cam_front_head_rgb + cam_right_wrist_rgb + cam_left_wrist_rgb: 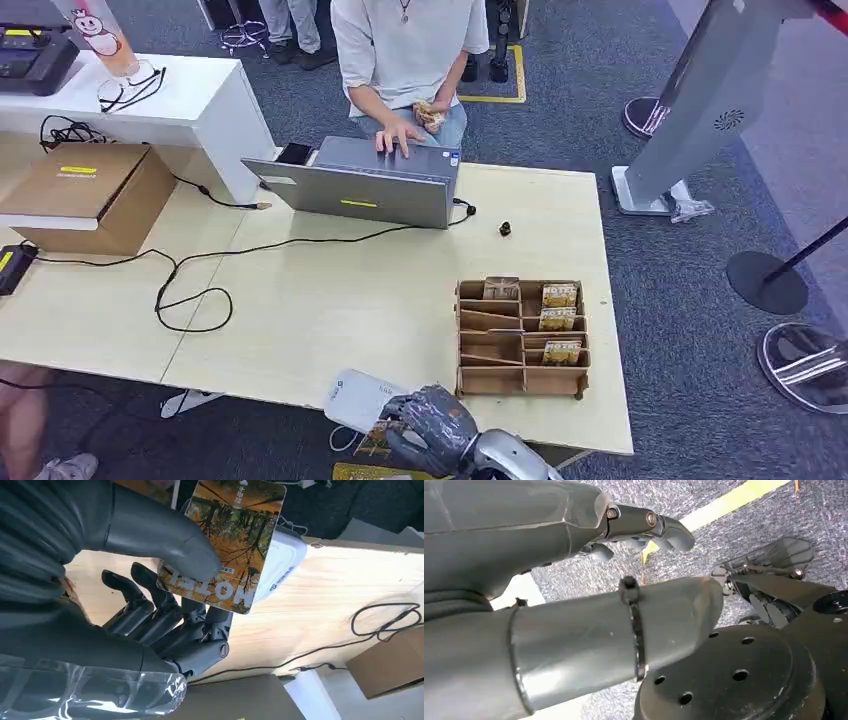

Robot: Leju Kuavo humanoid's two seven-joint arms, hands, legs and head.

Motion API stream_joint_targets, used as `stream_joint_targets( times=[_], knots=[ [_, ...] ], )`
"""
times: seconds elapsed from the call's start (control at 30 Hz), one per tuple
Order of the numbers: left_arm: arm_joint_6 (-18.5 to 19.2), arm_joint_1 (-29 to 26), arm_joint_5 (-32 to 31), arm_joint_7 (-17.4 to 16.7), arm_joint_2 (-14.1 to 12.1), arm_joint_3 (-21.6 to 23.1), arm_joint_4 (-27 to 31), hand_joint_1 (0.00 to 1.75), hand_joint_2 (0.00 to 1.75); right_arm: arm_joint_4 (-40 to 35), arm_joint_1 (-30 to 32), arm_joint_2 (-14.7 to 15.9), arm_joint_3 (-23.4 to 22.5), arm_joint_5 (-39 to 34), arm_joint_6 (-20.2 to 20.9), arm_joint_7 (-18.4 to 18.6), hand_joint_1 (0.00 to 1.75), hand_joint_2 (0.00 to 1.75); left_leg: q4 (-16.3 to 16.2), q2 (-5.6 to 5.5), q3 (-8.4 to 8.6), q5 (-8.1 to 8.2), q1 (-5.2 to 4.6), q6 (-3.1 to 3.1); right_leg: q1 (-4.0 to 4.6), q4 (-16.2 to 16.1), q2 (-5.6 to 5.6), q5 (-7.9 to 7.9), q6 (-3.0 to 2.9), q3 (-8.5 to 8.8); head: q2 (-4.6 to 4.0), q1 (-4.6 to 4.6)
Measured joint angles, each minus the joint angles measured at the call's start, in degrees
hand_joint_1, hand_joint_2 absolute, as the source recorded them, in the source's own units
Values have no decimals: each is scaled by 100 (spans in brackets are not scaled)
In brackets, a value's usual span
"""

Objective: Pass the card to the sensor for recognition and then transmit it.

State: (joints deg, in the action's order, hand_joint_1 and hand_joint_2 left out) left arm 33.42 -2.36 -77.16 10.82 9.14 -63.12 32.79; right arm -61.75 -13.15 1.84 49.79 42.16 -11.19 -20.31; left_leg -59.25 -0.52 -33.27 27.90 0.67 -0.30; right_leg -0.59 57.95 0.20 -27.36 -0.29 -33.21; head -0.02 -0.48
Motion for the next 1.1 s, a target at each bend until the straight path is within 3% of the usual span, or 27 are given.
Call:
stream_joint_targets(
  times=[0.83,1.03,1.1],
  knots=[
    [-157,88,-301,98,20,-136,-11,0,0,37,83,-2,4,513,-1210,13,175,175,0,0,0,0,0,0,0,0,0,0,0,0,0,0],
    [-208,137,-363,127,15,-142,-48,0,0,79,84,-4,4,562,-1294,7,175,175,0,0,0,0,0,0,0,0,0,0,0,0,0,-2],
    [-242,159,-393,127,4,-144,-87,0,0,100,84,-4,4,333,-1105,-74,175,175,0,0,0,0,0,0,0,0,0,0,0,1,0,-2]
  ],
)
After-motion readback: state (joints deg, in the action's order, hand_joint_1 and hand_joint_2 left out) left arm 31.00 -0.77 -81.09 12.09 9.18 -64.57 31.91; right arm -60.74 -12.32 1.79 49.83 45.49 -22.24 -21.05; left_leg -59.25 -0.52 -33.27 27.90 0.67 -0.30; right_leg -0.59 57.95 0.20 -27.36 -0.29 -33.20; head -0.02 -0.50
